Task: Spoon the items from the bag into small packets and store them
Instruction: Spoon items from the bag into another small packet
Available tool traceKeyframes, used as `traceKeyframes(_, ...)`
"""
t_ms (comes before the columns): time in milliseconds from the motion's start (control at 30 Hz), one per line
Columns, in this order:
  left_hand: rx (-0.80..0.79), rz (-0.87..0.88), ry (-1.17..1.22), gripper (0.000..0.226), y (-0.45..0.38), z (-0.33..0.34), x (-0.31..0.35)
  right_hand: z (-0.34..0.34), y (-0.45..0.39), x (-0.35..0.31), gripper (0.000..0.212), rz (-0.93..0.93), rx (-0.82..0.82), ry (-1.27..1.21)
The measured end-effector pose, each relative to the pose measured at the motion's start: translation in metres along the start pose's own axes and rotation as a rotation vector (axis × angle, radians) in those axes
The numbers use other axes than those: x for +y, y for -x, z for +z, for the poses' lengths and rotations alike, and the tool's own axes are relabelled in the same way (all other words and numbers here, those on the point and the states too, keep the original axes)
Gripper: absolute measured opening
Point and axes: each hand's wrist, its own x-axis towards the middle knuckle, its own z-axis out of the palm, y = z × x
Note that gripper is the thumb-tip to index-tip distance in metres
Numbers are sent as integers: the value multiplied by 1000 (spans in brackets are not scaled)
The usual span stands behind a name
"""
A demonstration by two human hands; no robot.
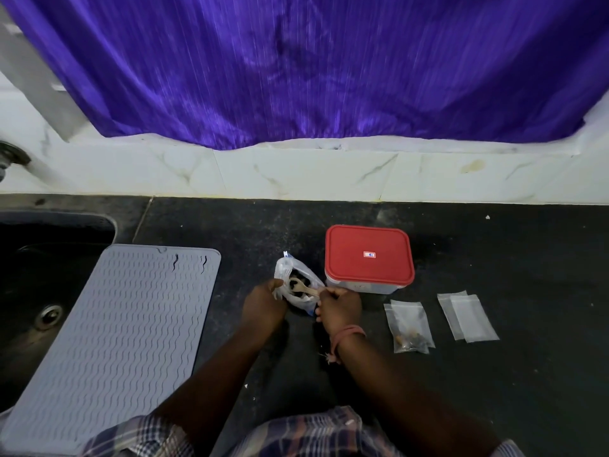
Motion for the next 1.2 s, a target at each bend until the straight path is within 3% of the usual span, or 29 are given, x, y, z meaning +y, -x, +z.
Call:
traceKeyframes(400, 115, 51, 71, 45, 13, -10, -6, -25, 17, -4, 16, -4, 21, -105)
traceKeyframes(667, 139, 95, 68, 39, 28, -10, -7, -34, 40, -16, 19, -293, -96, 30)
traceKeyframes(1000, 214, 302, -52, 28, 39, -7, -8, -27, 60, -16, 15, -615, -44, 343)
traceKeyframes(1200, 256, 275, -2, 27, 42, -6, -5, -24, 62, -20, 17, -731, -33, 441)
